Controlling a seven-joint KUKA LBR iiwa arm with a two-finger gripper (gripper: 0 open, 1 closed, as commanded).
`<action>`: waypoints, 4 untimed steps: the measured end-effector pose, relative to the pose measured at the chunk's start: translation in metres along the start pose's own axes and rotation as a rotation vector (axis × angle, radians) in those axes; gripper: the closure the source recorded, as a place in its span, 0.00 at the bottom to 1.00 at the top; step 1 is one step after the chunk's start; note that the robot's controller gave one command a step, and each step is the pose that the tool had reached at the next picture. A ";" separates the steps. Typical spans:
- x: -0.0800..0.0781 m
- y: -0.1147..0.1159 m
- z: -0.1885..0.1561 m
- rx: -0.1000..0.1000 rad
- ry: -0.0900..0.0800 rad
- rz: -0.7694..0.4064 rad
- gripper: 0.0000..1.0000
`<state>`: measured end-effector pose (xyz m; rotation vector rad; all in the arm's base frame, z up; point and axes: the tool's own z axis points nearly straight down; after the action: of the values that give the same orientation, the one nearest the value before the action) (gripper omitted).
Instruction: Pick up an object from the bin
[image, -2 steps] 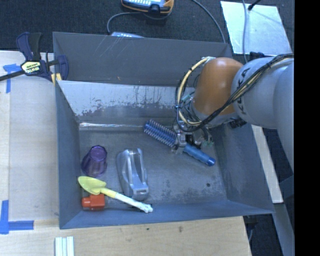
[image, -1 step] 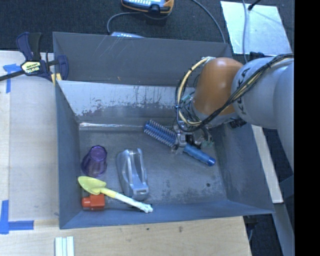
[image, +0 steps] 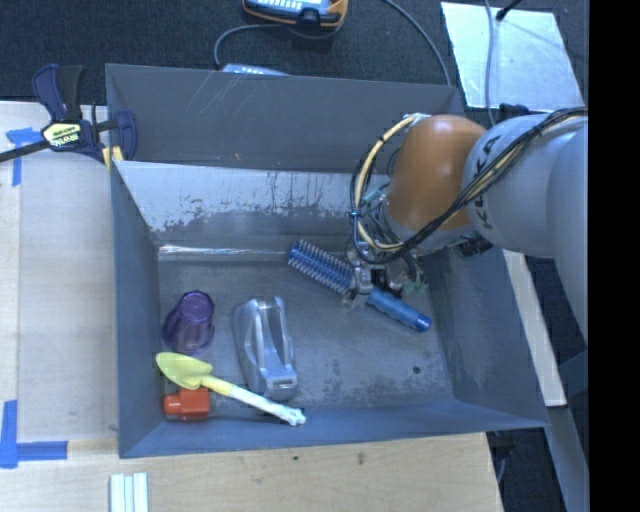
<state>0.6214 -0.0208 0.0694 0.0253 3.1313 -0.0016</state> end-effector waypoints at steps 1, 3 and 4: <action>0.000 0.000 0.000 0.000 0.000 0.000 1.00; -0.003 0.040 0.000 0.001 -0.006 0.027 1.00; -0.003 0.048 -0.001 0.000 -0.007 0.014 1.00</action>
Offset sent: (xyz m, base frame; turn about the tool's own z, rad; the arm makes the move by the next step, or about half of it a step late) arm 0.0033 0.0250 0.0006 0.1140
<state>0.6252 0.0267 0.0699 0.0476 3.1240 -0.0024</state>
